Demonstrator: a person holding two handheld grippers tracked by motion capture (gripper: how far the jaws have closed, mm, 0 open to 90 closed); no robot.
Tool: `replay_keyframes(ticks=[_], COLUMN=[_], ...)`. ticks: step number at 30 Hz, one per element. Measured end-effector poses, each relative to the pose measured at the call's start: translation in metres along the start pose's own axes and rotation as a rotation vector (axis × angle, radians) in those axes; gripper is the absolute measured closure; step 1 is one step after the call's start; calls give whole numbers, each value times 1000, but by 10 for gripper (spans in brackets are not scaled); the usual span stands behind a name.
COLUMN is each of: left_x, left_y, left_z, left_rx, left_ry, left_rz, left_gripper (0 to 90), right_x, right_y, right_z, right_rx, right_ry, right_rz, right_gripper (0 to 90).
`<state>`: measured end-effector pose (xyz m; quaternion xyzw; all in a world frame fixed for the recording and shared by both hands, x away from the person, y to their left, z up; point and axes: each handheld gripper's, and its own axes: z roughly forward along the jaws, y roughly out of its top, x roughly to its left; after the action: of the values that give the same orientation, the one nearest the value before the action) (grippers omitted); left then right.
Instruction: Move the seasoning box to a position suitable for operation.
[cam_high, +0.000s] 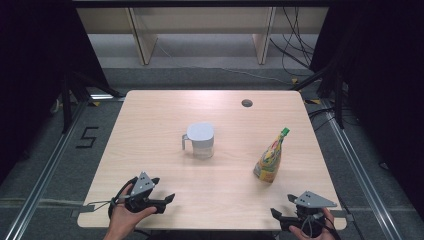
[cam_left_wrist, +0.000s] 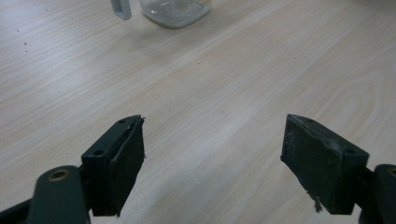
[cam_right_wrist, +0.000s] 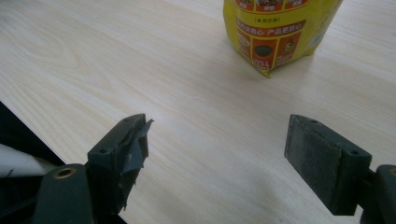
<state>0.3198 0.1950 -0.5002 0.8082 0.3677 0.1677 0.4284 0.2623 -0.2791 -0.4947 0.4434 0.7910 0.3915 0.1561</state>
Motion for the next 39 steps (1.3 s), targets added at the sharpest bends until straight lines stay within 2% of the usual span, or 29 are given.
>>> replay_keyframes(ticks=[2, 3, 4, 6, 7, 9, 10, 11, 12, 13, 16, 17, 19, 20, 21, 22, 23, 24, 26, 27, 30, 31, 32, 33, 34, 35, 36, 38, 39], left_x=[7, 13, 13, 19, 23, 27, 30, 31, 33, 37, 44, 47, 53, 54, 56, 58, 58, 60, 59, 60, 61, 63, 62, 64, 64, 65, 64, 66, 66], left_y=[7, 14, 14, 20, 23, 28, 31, 35, 38, 45, 51, 54, 60, 62, 65, 68, 68, 69, 70, 72, 75, 76, 77, 77, 78, 78, 79, 80, 81], left_z=[2, 4, 4, 9, 10, 16, 18, 20, 23, 29, 37, 41, 48, 53, 56, 66, 66, 74, 78, 83, 87, 88, 92, 92, 95, 96, 98, 99, 100], left_rx=[-19, -46, -46, -59, -52, -61, -63, -71, -70, -70, -73, -76, -60, -77, -70, -69, -69, -60, -73, -65, -71, -67, -81, -66, -77, -72, -86, -75, -88], left_ry=[2, 6, 6, 19, 28, 35, 35, 45, 54, 70, 79, 88, 105, 100, 95, 92, 92, 88, 87, 98, 101, 103, 100, 96, 97, 103, 106, 113, 108], left_rz=[2, -24, -24, -36, -25, -39, -36, -35, -13, 6, -2, -11, 2, -14, -10, -1, -1, 4, -2, 32, 25, 31, 8, 28, 19, 31, 16, 37, 26], left_gripper=[216, 219, 225, 229, 234, 253, 264, 273, 287, 347, 391, 391, 410, 426, 454, 463, 466, 472, 479, 493, 501, 516, 524, 530, 539, 551, 551, 564, 571], right_x=[1, -2, -2, 1, -1, -2, -1, -3, -1, -1, -1, -3, -3, -3, -4, -4, -4, -5, -5, -2, -2, -3, -2, -2, -3, -2, -2, -2, -3], right_y=[0, 1, 1, 1, 0, 0, 0, 0, 0, 0, 0, 0, 0, 0, 0, 0, 0, 0, 0, 0, -1, 0, -1, 0, 0, 0, 0, 0, 0], right_z=[-1, 0, 0, -1, 0, 1, 0, 0, 0, 0, 0, 0, 0, 0, 1, 2, 2, 2, 1, 0, 1, 1, 2, 2, 2, 2, 2, 2, 2], right_rx=[11, 0, 0, 8, 4, -8, -2, -6, -2, 3, 1, -9, -6, -5, -9, -4, -4, -9, -9, 12, 21, 14, 16, 14, 12, 17, 17, 16, 15], right_ry=[0, 0, 0, -1, -6, 1, -3, -2, -2, 4, 1, -8, -14, -13, -7, 2, 2, -5, -13, -6, -2, -7, -3, -3, -2, -1, -1, -3, -5], right_rz=[-4, -47, -47, -6, -20, -19, -1, -16, -1, -2, -2, -18, -24, -23, -47, -43, -43, -56, -61, -13, -9, -26, -15, -21, -30, -22, -22, -23, -27], right_gripper=[224, 224, 224, 224, 224, 224, 224, 224, 224, 224, 224, 224, 224, 224, 225, 225, 225, 225, 226, 225, 225, 225, 225, 225, 226, 226, 226, 226, 226])
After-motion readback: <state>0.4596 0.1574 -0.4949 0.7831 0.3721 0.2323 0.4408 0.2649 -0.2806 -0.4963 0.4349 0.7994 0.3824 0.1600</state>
